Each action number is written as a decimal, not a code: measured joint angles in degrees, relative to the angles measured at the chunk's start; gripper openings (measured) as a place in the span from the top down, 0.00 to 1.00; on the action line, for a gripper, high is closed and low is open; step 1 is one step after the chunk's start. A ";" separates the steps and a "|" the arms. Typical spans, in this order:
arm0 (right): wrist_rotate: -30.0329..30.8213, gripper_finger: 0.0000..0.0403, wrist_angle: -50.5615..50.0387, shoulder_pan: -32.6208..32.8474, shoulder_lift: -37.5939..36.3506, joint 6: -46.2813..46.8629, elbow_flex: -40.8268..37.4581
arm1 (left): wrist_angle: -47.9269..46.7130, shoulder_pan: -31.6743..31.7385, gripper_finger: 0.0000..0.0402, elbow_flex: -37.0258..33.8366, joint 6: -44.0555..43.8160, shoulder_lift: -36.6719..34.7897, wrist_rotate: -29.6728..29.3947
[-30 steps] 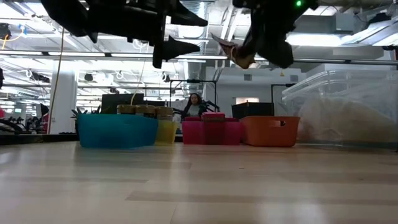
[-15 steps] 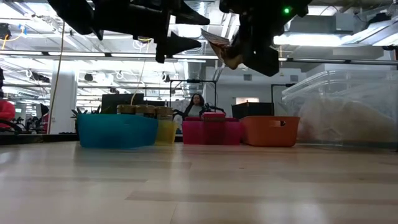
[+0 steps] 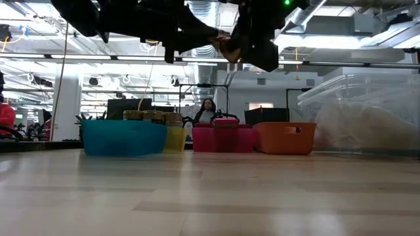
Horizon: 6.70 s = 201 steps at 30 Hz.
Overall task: Sort spices by type
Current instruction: Put the orange seasoning bag into the orange bin, then return to Home Position
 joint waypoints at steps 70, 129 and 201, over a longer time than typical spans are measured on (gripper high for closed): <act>-45.15 0.94 -32.76 -29.96 -14.93 16.04 8.24 | -11.78 -0.25 0.40 -0.04 17.71 -7.66 -3.99; -46.21 0.72 -38.10 -48.25 -3.10 28.63 2.99 | -20.54 -8.99 0.41 -0.04 11.30 -12.87 -1.89; -77.32 0.71 37.39 -14.83 -82.77 30.60 -70.46 | -20.08 -5.72 0.41 -30.64 14.70 -50.21 1.04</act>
